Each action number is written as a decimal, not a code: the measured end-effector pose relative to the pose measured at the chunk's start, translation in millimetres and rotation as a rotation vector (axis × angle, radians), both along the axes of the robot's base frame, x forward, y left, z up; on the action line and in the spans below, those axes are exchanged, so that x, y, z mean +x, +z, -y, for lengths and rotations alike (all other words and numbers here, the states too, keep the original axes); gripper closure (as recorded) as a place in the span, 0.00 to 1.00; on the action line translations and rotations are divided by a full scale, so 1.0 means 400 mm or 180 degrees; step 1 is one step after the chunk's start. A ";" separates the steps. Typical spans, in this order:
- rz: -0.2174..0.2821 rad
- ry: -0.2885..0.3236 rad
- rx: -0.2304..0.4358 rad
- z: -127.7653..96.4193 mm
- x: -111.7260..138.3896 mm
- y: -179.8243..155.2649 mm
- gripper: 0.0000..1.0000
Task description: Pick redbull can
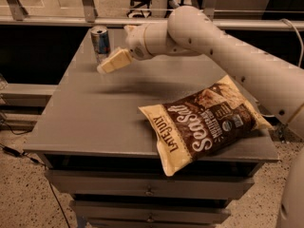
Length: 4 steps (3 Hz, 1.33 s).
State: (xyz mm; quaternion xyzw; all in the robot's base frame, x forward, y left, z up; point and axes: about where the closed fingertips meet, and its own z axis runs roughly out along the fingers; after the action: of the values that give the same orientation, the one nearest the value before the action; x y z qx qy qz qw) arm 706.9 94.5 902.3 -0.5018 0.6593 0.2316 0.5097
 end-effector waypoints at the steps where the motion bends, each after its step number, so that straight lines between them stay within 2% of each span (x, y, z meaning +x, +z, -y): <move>1: 0.0018 -0.0077 0.0155 -0.033 0.069 -0.024 0.00; 3: -0.0145 -0.0023 0.0324 -0.115 0.091 -0.026 0.00; 4: -0.0220 0.0000 0.0377 -0.140 0.085 -0.035 0.18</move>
Offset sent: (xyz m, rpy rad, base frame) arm 0.0469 0.0511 -0.0071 0.1170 0.0603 -0.0155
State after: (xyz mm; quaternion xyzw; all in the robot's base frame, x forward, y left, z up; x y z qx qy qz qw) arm 740.9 150.4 888.5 -0.4626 0.6616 0.2873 0.5155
